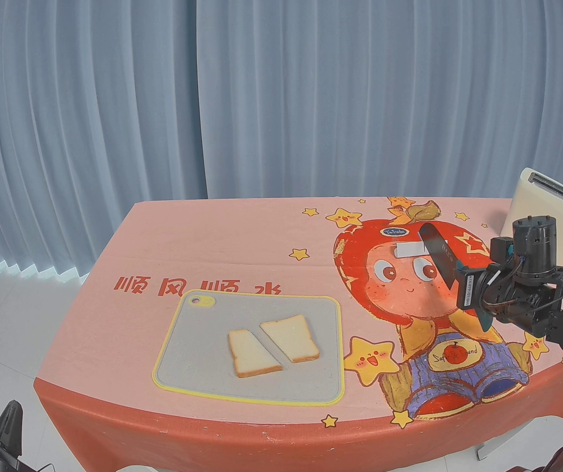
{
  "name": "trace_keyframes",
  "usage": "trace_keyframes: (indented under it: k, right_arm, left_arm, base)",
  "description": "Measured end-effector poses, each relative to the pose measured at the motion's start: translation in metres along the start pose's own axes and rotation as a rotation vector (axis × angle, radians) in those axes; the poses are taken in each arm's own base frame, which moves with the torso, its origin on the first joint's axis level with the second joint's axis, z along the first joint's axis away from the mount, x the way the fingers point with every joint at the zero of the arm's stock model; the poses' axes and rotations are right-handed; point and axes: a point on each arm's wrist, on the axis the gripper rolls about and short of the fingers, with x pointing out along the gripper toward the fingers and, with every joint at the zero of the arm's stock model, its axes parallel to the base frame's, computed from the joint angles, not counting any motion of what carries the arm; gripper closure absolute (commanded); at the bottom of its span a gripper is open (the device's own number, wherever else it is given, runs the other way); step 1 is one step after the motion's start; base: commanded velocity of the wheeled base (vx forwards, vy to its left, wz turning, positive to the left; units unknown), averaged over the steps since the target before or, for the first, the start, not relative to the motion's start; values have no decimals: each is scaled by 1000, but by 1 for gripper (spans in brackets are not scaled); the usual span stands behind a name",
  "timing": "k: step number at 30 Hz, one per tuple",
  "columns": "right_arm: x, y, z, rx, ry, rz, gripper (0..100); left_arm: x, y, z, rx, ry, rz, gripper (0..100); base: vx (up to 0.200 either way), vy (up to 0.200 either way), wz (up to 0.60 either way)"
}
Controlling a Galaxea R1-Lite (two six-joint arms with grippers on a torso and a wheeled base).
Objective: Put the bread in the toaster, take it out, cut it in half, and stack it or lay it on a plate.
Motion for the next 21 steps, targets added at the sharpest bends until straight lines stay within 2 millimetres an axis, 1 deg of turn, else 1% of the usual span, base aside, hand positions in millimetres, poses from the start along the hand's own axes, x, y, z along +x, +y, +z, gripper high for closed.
trace_keyframes:
  k: [21]
  right_arm:
    - [1,-2,3,7,-11,-6,100]
  left_arm:
    - [0,0,0,0,0,0,100]
  base:
    - [0,0,0]
